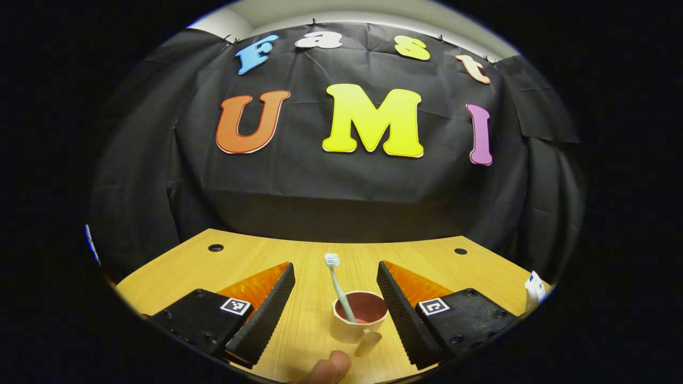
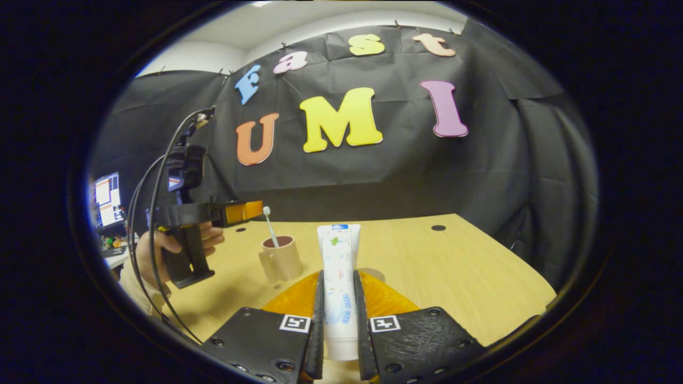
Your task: Put the toothbrush and toothpaste on the desktop into the cup, then pick up the cup and place it on the coaster on the desktop.
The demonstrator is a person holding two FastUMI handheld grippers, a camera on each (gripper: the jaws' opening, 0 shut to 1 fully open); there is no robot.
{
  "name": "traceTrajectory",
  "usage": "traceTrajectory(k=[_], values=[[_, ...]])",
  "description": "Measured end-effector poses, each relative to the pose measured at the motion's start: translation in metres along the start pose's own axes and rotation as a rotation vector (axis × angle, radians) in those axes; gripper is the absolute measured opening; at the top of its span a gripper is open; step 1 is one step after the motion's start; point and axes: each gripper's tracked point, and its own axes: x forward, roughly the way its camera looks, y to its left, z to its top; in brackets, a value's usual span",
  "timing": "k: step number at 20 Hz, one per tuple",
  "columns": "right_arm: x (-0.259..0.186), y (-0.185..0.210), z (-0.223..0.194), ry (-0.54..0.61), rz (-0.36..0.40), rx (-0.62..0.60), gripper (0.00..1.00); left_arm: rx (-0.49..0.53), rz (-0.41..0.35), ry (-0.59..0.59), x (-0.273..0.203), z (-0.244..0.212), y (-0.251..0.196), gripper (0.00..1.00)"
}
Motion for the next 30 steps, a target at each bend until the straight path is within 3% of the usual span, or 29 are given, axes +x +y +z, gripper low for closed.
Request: traceTrajectory(k=[6,7,8,13,21,30], values=[[0.033,0.038,0.06,-0.061,0.064,-0.005,0.26,-0.017,0.022,-0.01,-0.041,-0.011,0.019,0.98],[0.038,0.045,0.07,-0.071,0.076,-0.003,0.26,-0.022,0.025,-0.01,-0.047,-0.013,0.02,0.88],[0.046,0.049,0.079,-0.076,0.079,-0.001,0.26,-0.028,0.025,-0.007,-0.052,-0.016,0.023,0.98],[0.091,0.075,0.102,-0.096,0.105,-0.022,0.26,-0.046,0.04,0.006,-0.074,-0.033,0.037,0.98],[0.168,0.125,0.082,-0.026,0.165,-0.024,0.27,-0.047,0.039,-0.006,-0.092,-0.047,0.043,0.98],[0.189,0.135,0.076,-0.013,0.159,-0.05,0.28,-0.075,0.029,0.011,-0.084,-0.053,0.047,0.98]])
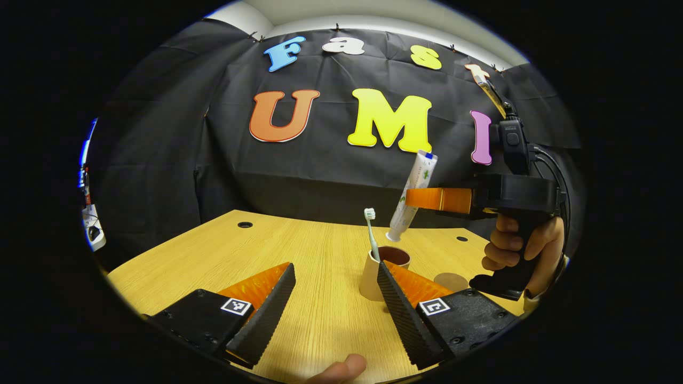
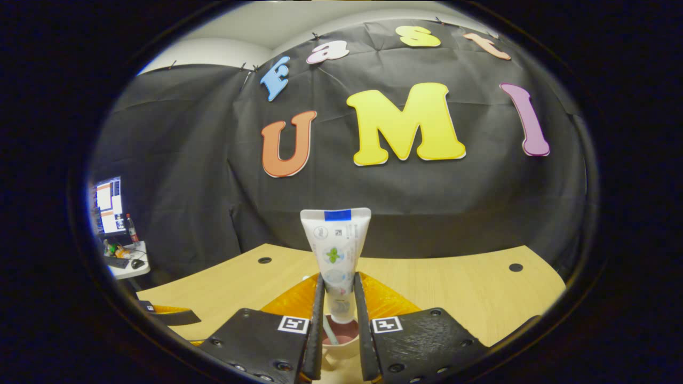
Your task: Put the toothbrush and toothpaste on the desktop into the cup, then pick up the cup and place it on the coaster on the desktop.
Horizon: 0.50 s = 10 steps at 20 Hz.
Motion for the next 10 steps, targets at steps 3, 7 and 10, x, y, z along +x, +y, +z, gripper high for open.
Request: traceTrajectory(k=[3,7,10], values=[[0.002,-0.002,-0.005,0.021,0.0,0.009,0.28,0.002,-0.005,0.006,0.002,-0.003,-0.002,0.98],[0.006,-0.004,0.003,0.012,-0.007,0.017,0.28,0.02,-0.001,0.008,0.002,-0.007,-0.004,0.98],[0.002,0.005,0.014,-0.012,0.014,-0.007,0.34,0.023,-0.006,0.016,0.003,-0.011,-0.007,0.98]])
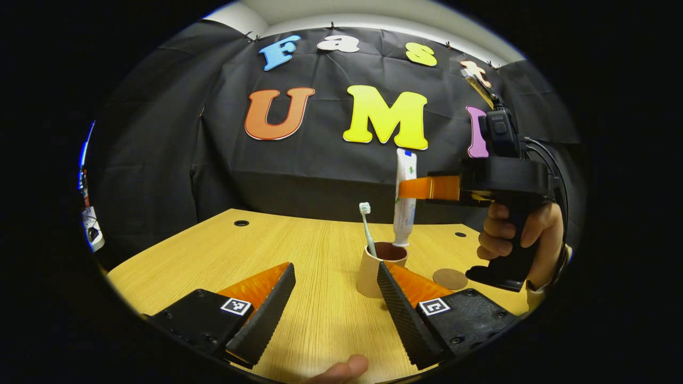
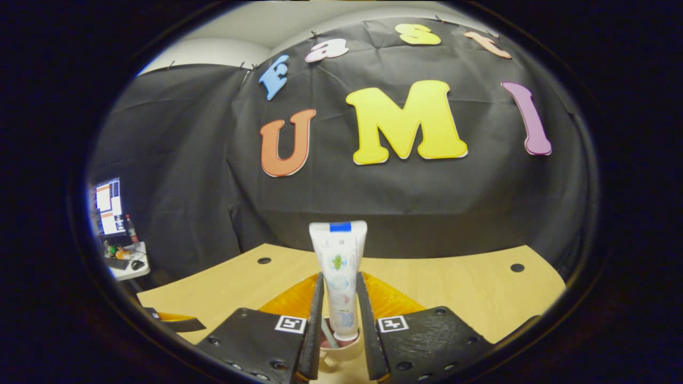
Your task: Put the toothbrush and toothpaste on the desktop into the cup, then pick up the cup and place it on the coaster on the desktop.
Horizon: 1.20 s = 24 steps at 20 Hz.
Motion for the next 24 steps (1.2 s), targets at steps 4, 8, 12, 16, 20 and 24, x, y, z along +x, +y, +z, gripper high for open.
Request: traceTrajectory(k=[4,8,12,16,20,24], values=[[-0.021,-0.001,0.014,-0.038,0.002,-0.013,0.7,0.01,-0.005,0.014,0.002,0.0,-0.007,0.98],[-0.044,-0.014,0.022,-0.06,-0.013,-0.009,0.85,0.028,-0.012,0.019,0.005,0.0,-0.019,0.98],[-0.071,-0.031,0.026,-0.081,-0.033,-0.019,0.93,0.04,-0.029,0.045,0.015,-0.002,-0.033,0.98],[-0.106,-0.053,0.021,-0.124,-0.08,-0.056,0.93,0.029,-0.06,0.115,0.032,0.0,-0.052,0.98],[-0.14,-0.075,0.006,-0.126,-0.121,-0.048,0.93,0.062,-0.106,0.176,0.049,0.005,-0.076,0.98],[-0.172,-0.102,-0.003,-0.14,-0.177,-0.027,0.93,0.067,-0.136,0.302,0.064,0.003,-0.096,0.98]])
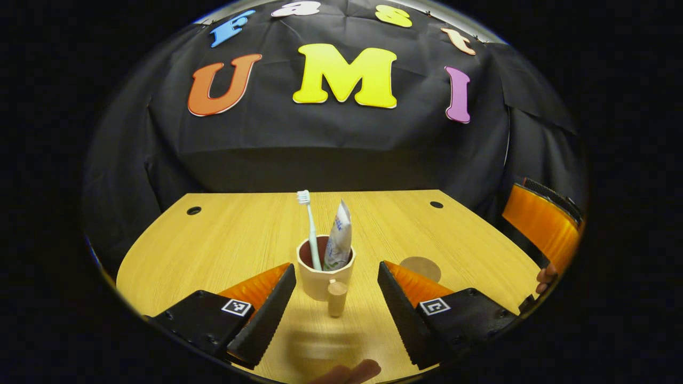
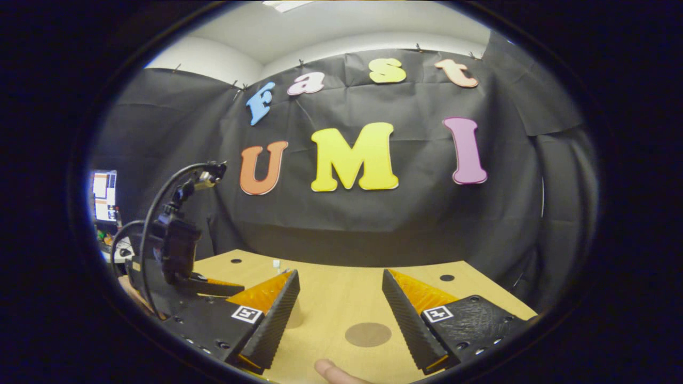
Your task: Put the toothbrush and toothpaste on the desktop into the cup, then pick up the cup and place it on the coaster on the desktop.
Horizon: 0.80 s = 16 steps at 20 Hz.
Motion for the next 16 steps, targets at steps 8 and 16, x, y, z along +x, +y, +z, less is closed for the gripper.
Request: traceTrajectory(k=[8,16], values=[[-0.043,-0.049,0.001,-0.068,-0.085,-0.05,0.93,-0.021,0.022,0.39,0.018,-0.018,0.0,0.97],[-0.054,-0.071,-0.009,-0.065,-0.075,0.028,0.92,-0.089,0.006,0.691,0.037,-0.063,-0.007,0.92]])
